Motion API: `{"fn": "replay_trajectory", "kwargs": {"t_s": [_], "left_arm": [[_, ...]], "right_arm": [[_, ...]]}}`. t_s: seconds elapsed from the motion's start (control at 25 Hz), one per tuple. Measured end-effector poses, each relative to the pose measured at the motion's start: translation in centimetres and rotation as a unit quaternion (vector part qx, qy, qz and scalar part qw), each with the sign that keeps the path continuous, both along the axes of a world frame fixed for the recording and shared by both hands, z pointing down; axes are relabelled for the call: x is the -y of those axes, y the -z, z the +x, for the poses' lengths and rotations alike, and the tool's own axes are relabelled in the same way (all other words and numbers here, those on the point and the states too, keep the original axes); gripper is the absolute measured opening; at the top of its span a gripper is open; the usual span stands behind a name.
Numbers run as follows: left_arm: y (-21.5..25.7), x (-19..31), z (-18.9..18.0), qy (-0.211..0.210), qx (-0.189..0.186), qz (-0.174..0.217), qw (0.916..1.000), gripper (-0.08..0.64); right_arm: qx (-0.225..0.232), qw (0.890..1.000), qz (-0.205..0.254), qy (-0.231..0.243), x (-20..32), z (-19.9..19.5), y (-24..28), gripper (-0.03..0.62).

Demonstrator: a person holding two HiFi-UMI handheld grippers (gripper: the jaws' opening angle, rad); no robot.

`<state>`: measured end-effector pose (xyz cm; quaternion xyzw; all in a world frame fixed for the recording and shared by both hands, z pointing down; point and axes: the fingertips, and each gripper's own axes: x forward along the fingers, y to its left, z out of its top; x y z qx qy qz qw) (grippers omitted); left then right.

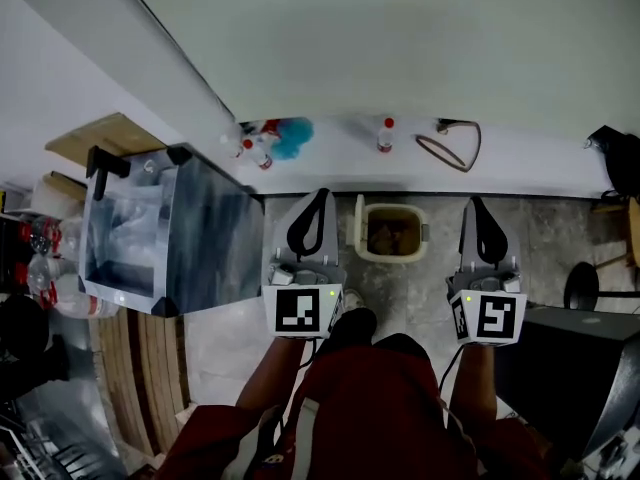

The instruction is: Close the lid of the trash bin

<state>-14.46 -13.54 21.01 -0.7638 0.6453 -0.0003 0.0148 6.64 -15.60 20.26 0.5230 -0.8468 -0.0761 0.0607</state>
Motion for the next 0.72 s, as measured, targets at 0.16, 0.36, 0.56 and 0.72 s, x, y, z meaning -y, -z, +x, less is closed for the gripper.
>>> {"fn": "replay_trajectory", "kwargs": {"t_s": [0.16,0.36,0.56,0.72], "left_arm": [[-1.8,1.6,-0.9,0.006,0.001,-0.018,0.9998,0.005],[-4.8,3.1,-0.9,0.017,0.003,-0.051,0.9986,0.005],[-7.7,4.0,-0.3,0.048,0.006,-0.078,0.9958,0.005],[-9.8,4.6,1.1,0.068,0.008,-0.104,0.9922,0.005]], "right_arm": [[0.001,1.000,-0.013,0.009,1.9,-1.1,-1.5,0.000],[0.001,0.999,-0.038,0.021,3.8,-1.1,-3.8,0.000],[0.006,0.997,-0.062,0.051,5.8,-0.6,-6.7,0.000],[0.005,0.993,-0.087,0.080,7.4,0.1,-9.0,0.000]]}}
